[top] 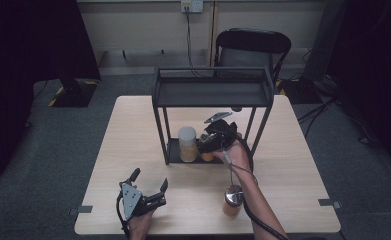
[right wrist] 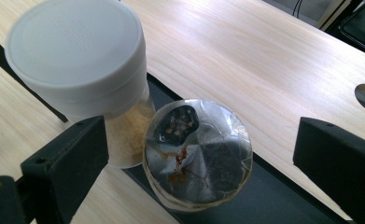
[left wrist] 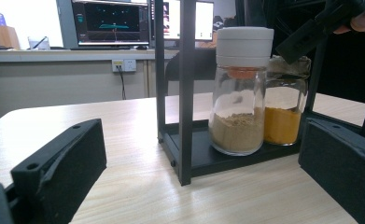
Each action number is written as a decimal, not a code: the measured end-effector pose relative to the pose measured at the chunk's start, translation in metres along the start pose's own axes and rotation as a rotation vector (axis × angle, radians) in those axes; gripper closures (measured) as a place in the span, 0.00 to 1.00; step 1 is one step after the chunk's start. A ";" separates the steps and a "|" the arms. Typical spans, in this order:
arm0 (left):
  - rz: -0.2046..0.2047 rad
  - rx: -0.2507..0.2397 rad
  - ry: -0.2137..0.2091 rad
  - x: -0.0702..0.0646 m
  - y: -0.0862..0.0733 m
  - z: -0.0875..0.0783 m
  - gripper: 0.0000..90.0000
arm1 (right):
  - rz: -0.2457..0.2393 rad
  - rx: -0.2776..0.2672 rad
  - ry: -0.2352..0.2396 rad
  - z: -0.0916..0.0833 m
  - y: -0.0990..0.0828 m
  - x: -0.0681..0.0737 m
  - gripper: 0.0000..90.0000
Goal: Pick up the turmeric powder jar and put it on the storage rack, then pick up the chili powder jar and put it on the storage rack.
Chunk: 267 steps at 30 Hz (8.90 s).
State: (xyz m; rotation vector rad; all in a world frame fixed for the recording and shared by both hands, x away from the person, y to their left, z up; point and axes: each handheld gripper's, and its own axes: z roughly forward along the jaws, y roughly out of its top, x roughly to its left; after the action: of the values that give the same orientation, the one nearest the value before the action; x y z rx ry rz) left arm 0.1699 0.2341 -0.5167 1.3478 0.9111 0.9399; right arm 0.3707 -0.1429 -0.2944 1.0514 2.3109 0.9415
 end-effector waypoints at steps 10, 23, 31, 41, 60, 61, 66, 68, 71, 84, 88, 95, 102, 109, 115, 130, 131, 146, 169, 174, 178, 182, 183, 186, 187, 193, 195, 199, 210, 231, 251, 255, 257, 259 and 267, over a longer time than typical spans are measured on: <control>0.002 0.002 0.001 0.000 0.000 0.000 0.00 | 0.016 -0.039 -0.004 -0.004 -0.006 0.004 0.02; 0.000 0.003 -0.002 0.000 0.000 0.000 0.00 | 0.017 -0.097 -0.011 -0.011 -0.013 0.009 0.00; 0.001 0.005 0.000 0.000 0.001 0.000 0.00 | 0.010 -0.138 -0.020 -0.020 -0.018 0.015 0.00; 0.001 0.008 0.000 0.000 0.001 0.000 0.00 | 0.014 -0.161 -0.036 -0.027 -0.026 0.015 0.00; 0.000 0.007 -0.005 0.001 0.001 0.000 0.00 | 0.053 -0.260 -0.009 -0.053 -0.049 0.013 0.00; -0.002 0.009 -0.007 0.001 0.001 0.000 0.01 | 0.062 -0.271 -0.002 -0.055 -0.051 0.013 0.00; -0.001 0.009 -0.008 0.001 0.002 0.000 0.01 | 0.068 -0.306 -0.002 -0.061 -0.059 0.015 0.00; -0.002 0.007 -0.007 0.001 0.001 0.000 0.01 | 0.076 -0.315 0.002 -0.063 -0.062 0.016 0.00; 0.001 0.006 -0.006 0.001 0.001 0.000 0.01 | 0.083 -0.321 -0.003 -0.067 -0.065 0.017 0.00; 0.003 0.008 -0.008 0.001 0.001 0.000 0.00 | 0.080 -0.432 -0.084 -0.090 -0.095 0.024 0.00; 0.003 0.007 -0.009 0.001 0.001 0.000 0.00 | 0.083 -0.475 -0.114 -0.097 -0.106 0.029 0.00; 0.002 0.008 -0.005 0.001 0.001 0.000 0.00 | 0.103 -0.516 -0.149 -0.104 -0.128 0.034 0.00; 0.002 0.008 -0.006 0.001 0.001 0.000 0.00 | 0.129 -0.560 -0.143 -0.110 -0.151 0.030 0.00; 0.003 0.009 -0.006 0.001 0.002 0.000 0.00 | 0.170 -0.565 -0.153 -0.113 -0.169 0.027 0.00; 0.003 0.012 -0.004 0.000 0.002 0.000 0.00 | 0.180 -0.617 -0.196 -0.114 -0.188 0.037 0.00; 0.003 0.008 -0.004 0.000 0.001 0.000 0.00 | 0.210 -0.684 -0.297 -0.109 -0.220 0.063 0.00; 0.003 0.008 -0.004 0.000 0.001 0.000 0.00 | 0.208 -0.682 -0.285 -0.110 -0.222 0.063 0.00; 0.001 0.004 -0.003 0.000 0.001 0.000 0.00 | 0.231 -0.744 -0.359 -0.089 -0.259 0.079 0.00; -0.001 0.003 -0.007 0.001 0.001 0.000 0.00 | 0.323 -0.663 -0.469 -0.057 -0.293 0.087 0.00; 0.001 0.006 -0.007 0.001 0.001 0.000 0.00 | 0.328 -0.628 -0.482 -0.049 -0.298 0.088 0.00; 0.002 0.009 -0.007 0.001 0.002 0.000 0.00 | 0.304 -0.612 -0.516 -0.042 -0.302 0.091 0.00; 0.002 0.010 -0.007 0.001 0.002 0.000 0.00 | 0.285 -0.626 -0.526 -0.038 -0.308 0.093 0.00; 0.003 0.008 -0.008 0.001 0.001 0.000 0.00 | 0.286 -0.621 -0.526 -0.038 -0.307 0.094 0.00; 0.002 0.007 -0.008 0.001 0.001 0.000 0.00 | 0.290 -0.635 -0.526 -0.037 -0.309 0.094 0.00; 0.003 0.008 -0.009 0.001 0.001 0.000 0.00 | 0.294 -0.639 -0.523 -0.038 -0.310 0.094 0.00; 0.004 0.007 -0.010 0.001 0.001 0.000 0.00 | 0.305 -0.654 -0.514 -0.038 -0.313 0.092 0.00; 0.003 0.011 -0.011 0.001 0.002 0.000 0.00 | 0.309 -0.658 -0.513 -0.038 -0.314 0.092 0.00; 0.002 0.013 -0.010 0.001 0.002 0.000 0.00 | 0.318 -0.660 -0.507 -0.038 -0.314 0.091 0.00; 0.002 0.011 -0.009 0.001 0.002 0.000 0.00 | 0.347 -0.620 -0.488 -0.043 -0.306 0.085 0.00; 0.000 0.008 -0.009 0.001 0.001 0.000 0.00 | 0.312 -0.686 -0.417 -0.075 -0.299 0.090 0.00; 0.000 0.007 -0.008 0.001 0.001 0.000 0.00 | 0.241 -0.747 -0.276 -0.094 -0.286 0.098 0.00; 0.001 0.007 -0.007 0.001 0.001 0.000 0.00 | 0.266 -0.747 -0.254 -0.097 -0.285 0.100 0.00; 0.002 0.009 -0.006 0.000 0.002 0.000 0.00 | 0.263 -0.760 -0.243 -0.096 -0.287 0.100 0.00; 0.001 0.010 -0.005 0.000 0.002 0.000 0.00 | 0.261 -0.750 -0.232 -0.097 -0.286 0.100 0.00; 0.002 0.008 -0.007 0.001 0.001 0.000 0.00 | 0.232 -0.730 -0.200 -0.095 -0.287 0.104 0.01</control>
State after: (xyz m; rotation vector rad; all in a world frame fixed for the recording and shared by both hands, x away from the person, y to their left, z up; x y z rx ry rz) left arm 0.1701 0.2347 -0.5153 1.3579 0.9092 0.9335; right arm 0.1086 -0.2385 -0.4498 1.0244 1.4949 1.5274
